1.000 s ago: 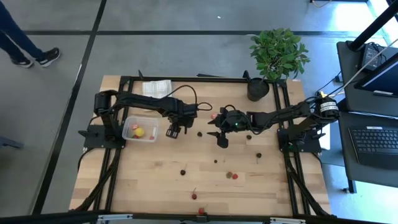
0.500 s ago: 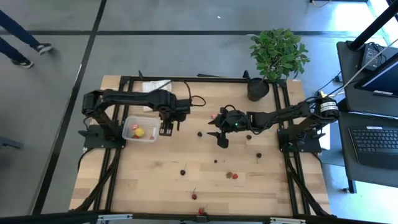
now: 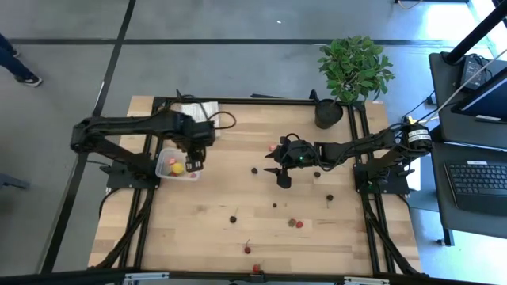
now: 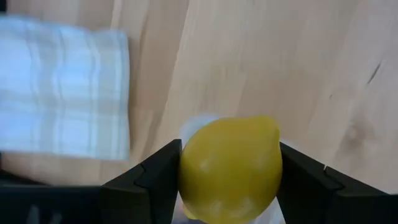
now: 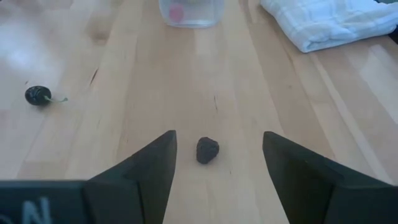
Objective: Pick and placing Produce into tupperware
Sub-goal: Put the yellow lemon into the transparent bin
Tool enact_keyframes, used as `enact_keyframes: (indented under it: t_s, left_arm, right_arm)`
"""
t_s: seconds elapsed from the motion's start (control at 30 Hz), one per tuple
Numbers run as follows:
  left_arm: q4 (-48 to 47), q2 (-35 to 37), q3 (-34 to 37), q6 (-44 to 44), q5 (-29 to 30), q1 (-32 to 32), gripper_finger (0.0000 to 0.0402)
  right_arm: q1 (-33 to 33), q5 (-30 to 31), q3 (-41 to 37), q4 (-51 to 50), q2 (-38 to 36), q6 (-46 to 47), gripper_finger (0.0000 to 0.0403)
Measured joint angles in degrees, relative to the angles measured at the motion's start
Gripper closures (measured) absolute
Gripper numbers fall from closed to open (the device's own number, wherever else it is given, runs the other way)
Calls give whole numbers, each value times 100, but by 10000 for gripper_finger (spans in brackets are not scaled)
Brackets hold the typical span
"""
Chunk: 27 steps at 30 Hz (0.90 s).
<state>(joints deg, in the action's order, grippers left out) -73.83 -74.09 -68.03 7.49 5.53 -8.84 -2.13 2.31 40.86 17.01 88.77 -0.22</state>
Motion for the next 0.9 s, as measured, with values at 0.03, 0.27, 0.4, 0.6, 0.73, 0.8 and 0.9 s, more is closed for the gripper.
enact_keyframes:
  t_s: [0.03, 0.27, 0.4, 0.6, 0.73, 0.8, 0.9]
  left_arm:
    - [74, 126, 213, 89, -11, 0, 196]
    - [663, 762, 1469, 494, -67, 22, 196]
    - [906, 883, 1856, 595, -69, 28, 194]
    - [1184, 891, 2270, 742, -78, 31, 195]
    - [1432, 888, 2529, 750, -78, 31, 193]
    - [1548, 888, 2617, 765, -80, 31, 194]
    - [1607, 888, 2739, 860, -78, 31, 195]
  right_arm:
    - [0, 0, 0, -1, 0, 3, 163]
    - [0, 0, 0, 14, 0, 10, 163]
    - [0, 0, 0, 34, 0, 14, 163]
    - [0, -1, 0, 45, 0, 12, 163]
    - [0, 0, 0, 47, 0, 2, 163]
    - [0, 0, 0, 49, 0, 6, 163]
    - [0, 0, 0, 49, 0, 10, 163]
